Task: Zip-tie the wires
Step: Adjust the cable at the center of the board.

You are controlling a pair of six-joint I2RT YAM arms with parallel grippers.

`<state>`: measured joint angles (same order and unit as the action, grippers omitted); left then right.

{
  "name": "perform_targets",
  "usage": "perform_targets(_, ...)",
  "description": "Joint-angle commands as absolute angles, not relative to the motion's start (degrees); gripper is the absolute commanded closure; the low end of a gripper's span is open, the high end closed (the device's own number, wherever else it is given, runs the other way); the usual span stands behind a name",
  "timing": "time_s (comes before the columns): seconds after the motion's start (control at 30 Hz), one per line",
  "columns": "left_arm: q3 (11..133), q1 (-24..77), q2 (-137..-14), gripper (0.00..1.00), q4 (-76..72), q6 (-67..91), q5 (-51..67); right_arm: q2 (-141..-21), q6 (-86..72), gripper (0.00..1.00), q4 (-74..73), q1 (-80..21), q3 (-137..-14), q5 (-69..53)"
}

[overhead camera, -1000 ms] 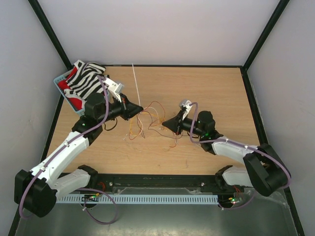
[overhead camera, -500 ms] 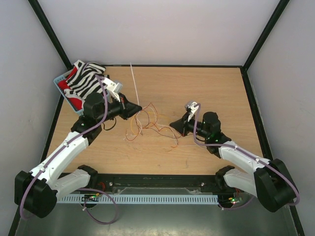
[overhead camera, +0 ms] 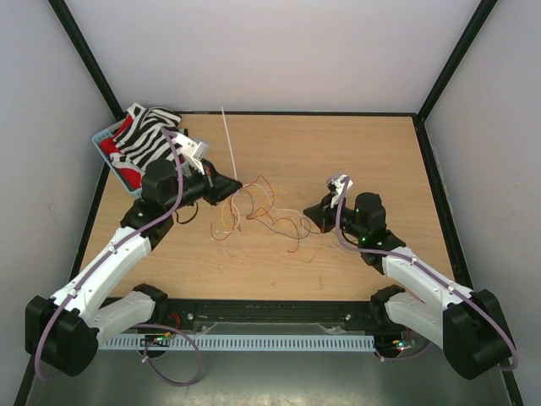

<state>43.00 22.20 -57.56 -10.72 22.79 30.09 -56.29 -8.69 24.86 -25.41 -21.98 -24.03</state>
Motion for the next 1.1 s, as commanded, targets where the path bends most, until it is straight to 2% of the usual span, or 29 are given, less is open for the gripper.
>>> perform_targets(0.0,42.2,21.6,-55.9,1.00,-11.2,23.0,30.9,-55.1,-7.6,1.00,22.0,-24.3,-21.5,-21.8)
perform_targets(0.33,41.9,21.0,-55.6,1.00,-11.2,23.2,30.9,-53.5,-9.3,1.00,19.9,-19.3,-20.2,-21.1)
perform_targets(0.6,41.8,20.9,-55.5,1.00,-11.2,23.2,30.9,-54.5,-8.8,1.00,19.9,-19.0,-19.9,-22.3)
perform_targets(0.9,42.0,20.9,-55.6,1.00,-11.2,23.3,30.9,-55.3,-8.8,1.00,20.4,-19.0,-21.1,-28.2)
perform_targets(0.93,42.0,20.9,-55.6,1.00,-11.2,23.4,30.9,-55.3,-8.6,0.95,20.5,-19.0,-21.4,-30.2)
perform_targets(1.0,42.0,20.8,-55.7,1.00,-11.2,23.4,30.9,-55.3,-8.5,0.76,20.8,-19.0,-22.0,-33.9)
perform_targets(1.07,42.1,20.9,-55.9,1.00,-11.2,23.3,31.1,-54.5,-8.9,0.67,21.3,-19.0,-22.6,-36.2)
